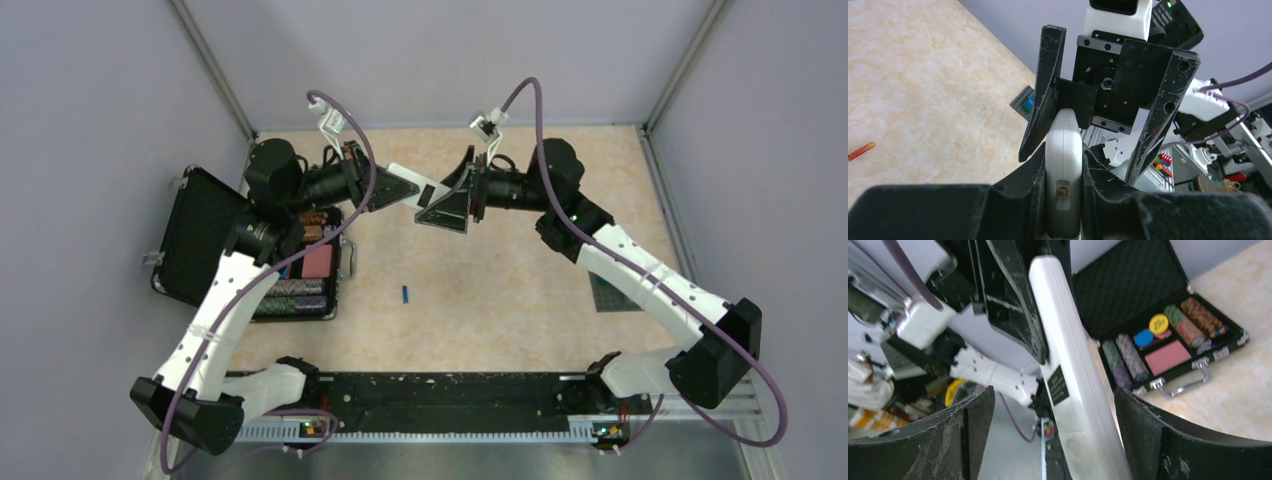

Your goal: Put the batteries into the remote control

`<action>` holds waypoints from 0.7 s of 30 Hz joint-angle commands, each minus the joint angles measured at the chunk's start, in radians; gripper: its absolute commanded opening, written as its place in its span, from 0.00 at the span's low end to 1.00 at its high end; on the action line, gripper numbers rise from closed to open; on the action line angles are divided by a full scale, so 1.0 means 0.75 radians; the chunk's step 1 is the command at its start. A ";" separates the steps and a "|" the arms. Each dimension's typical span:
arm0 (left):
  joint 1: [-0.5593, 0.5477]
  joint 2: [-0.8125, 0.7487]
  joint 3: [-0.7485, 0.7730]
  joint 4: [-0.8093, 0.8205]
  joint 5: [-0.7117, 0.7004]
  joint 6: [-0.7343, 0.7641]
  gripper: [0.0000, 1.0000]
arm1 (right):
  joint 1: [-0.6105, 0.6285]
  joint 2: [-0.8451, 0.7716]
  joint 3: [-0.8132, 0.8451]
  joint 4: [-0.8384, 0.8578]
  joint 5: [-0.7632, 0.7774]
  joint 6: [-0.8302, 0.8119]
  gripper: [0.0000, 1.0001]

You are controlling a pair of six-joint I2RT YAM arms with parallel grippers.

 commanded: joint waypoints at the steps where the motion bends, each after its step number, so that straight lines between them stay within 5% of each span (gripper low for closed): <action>1: 0.006 -0.058 -0.003 0.208 -0.139 -0.176 0.00 | 0.002 -0.038 -0.101 0.662 0.178 0.470 0.86; 10: 0.009 -0.088 0.015 0.182 -0.286 -0.212 0.00 | -0.004 -0.069 -0.177 0.627 0.455 0.606 0.65; 21: 0.071 -0.097 0.007 0.080 -0.329 -0.247 0.00 | -0.024 -0.044 -0.316 0.879 0.474 0.810 0.33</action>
